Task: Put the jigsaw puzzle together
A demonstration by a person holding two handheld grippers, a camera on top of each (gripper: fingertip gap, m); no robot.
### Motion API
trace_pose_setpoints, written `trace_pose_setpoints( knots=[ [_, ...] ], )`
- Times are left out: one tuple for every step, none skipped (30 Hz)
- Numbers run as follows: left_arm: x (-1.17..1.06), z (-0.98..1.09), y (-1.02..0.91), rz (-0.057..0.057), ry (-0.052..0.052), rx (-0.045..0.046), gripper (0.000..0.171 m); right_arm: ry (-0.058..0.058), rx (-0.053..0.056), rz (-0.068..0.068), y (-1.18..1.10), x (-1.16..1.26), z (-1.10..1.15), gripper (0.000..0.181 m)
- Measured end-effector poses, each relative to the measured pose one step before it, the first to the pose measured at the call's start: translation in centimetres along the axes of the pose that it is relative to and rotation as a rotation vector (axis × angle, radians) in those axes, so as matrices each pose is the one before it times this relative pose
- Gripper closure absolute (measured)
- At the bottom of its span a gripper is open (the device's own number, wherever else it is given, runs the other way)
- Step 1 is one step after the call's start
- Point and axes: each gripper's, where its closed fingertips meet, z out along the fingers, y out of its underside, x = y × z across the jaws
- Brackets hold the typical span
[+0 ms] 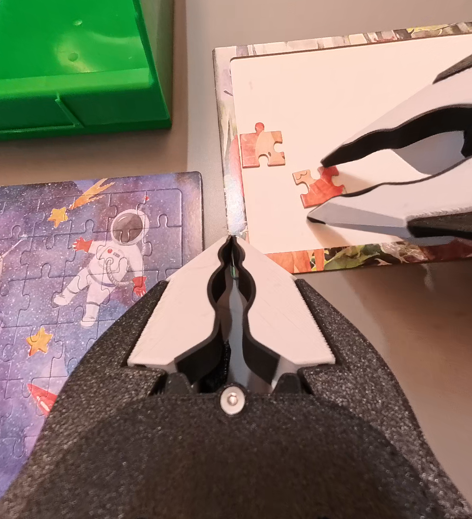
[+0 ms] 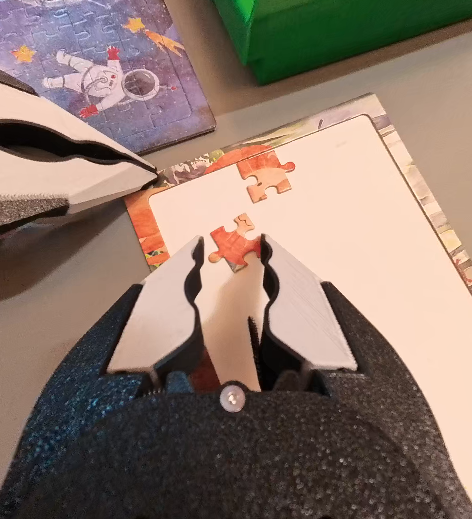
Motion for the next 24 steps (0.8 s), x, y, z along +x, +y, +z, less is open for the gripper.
trace_pose_setpoints(
  knots=[
    [-0.001, 0.0, 0.0, 0.0001, 0.0, 0.00003, 0.171, 0.0076, -0.0017, 0.0055, -0.1, 0.031, 0.044, 0.143],
    [0.009, -0.003, 0.003, -0.0009, 0.0008, 0.00009, 0.171, 0.003, -0.0024, 0.0079, -0.054, 0.051, 0.092, 0.145],
    [0.0, -0.001, 0.001, -0.0011, 0.001, 0.00009, 0.171, -0.0039, 0.0012, 0.0116, -0.09, -0.012, 0.106, 0.146],
    [0.003, -0.004, 0.003, -0.0006, 0.0005, 0.00004, 0.171, -0.0068, 0.001, 0.0097, -0.081, -0.059, 0.096, 0.148],
    [-0.003, 0.0, -0.001, 0.0002, -0.0001, 0.00004, 0.171, -0.0036, 0.0, 0.0092, -0.058, 0.006, 0.081, 0.148],
    [0.006, -0.002, 0.0, 0.0005, -0.0003, 0.00009, 0.171, -0.0023, -0.0007, 0.0089, -0.048, 0.041, 0.061, 0.148],
    [0.006, 0.004, -0.004, 0.0002, 0.0, 0.00002, 0.171, -0.0008, -0.0012, 0.0081, -0.053, 0.065, 0.066, 0.148],
    [0.009, -0.006, 0.006, 0.0, 0.0002, -0.00002, 0.171, -0.0036, 0.0005, 0.0068, -0.075, 0.02, 0.076, 0.149],
    [0.002, 0.0, 0.0, 0.0, 0.0002, 0.0, 0.171, -0.004, 0.0031, 0.002, -0.067, 0.006, 0.081, 0.149],
    [0.004, -0.007, -0.007, 0.0002, 0.0004, 0.00001, 0.171, -0.0023, 0.0023, 0.0026, -0.066, 0.049, 0.057, 0.15],
    [0.018, -0.002, 0.001, 0.0006, 0.0006, 0.00006, 0.171, -0.0038, 0.0011, 0.0079, -0.065, 0.039, 0.034, 0.15],
    [0.011, -0.008, 0.006, 0.0011, 0.0, 0.00005, 0.171, -0.0111, -0.0005, 0.005, -0.001, -0.042, -0.058, 0.15],
    [0.007, 0.002, -0.003, 0.001, -0.0006, 0.0, 0.171, -0.0181, 0.003, -0.0005, 0.04, -0.139, -0.212, 0.15],
    [0.001, -0.006, 0.005, 0.0004, -0.0001, 0.00004, 0.171, -0.0191, 0.0096, -0.007, 0.021, -0.189, -0.339, 0.149],
    [-0.004, -0.002, 0.002, -0.0008, 0.0009, 0.00001, 0.171, 0.0057, 0.0017, -0.0067, 0.174, 0.175, -0.371, 0.149],
    [0.005, 0.0, 0.001, -0.0021, 0.0019, -0.00001, 0.171, 0.0209, -0.0084, -0.0049, 0.36, 0.455, -0.33, 0.149],
    [0.001, 0.006, -0.003, -0.0023, 0.0019, -0.00007, 0.171, 0.0076, -0.0062, 0.0029, 0.346, 0.289, -0.255, 0.149],
    [0.0, -0.002, 0.004, -0.0012, 0.001, -0.00008, 0.171, -0.008, 0.0026, 0.0146, 0.183, 0.04, -0.157, 0.147],
    [-0.002, 0.004, -0.003, 0.0006, -0.0005, -0.00005, 0.171, -0.0238, 0.0042, 0.0144, 0.082, -0.262, -0.052, 0.146],
    [0.001, -0.001, -0.001, 0.0018, -0.0016, -0.00002, 0.171, -0.0139, -0.0005, 0.0066, 0.08, -0.196, 0.072, 0.145],
    [0.006, 0.003, -0.005, 0.0021, -0.0017, 0.0, 0.171, 0.0107, -0.0071, -0.003, 0.088, 0.095, 0.16, 0.145],
    [0.005, -0.004, 0.003, 0.0014, -0.0009, 0.00001, 0.171, 0.0238, 0.0017, -0.0136, -0.09, 0.226, 0.101, 0.149],
    [0.002, -0.013, -0.002, 0.0004, 0.0, 0.00001, 0.171, 0.0132, -0.0013, -0.0098, -0.074, 0.074, 0.1, 0.149],
    [0.004, 0.007, -0.006, -0.0005, 0.0005, 0.00005, 0.171, -0.0004, 0.002, 0.0046, -0.156, -0.044, 0.117, 0.149]
  ],
)
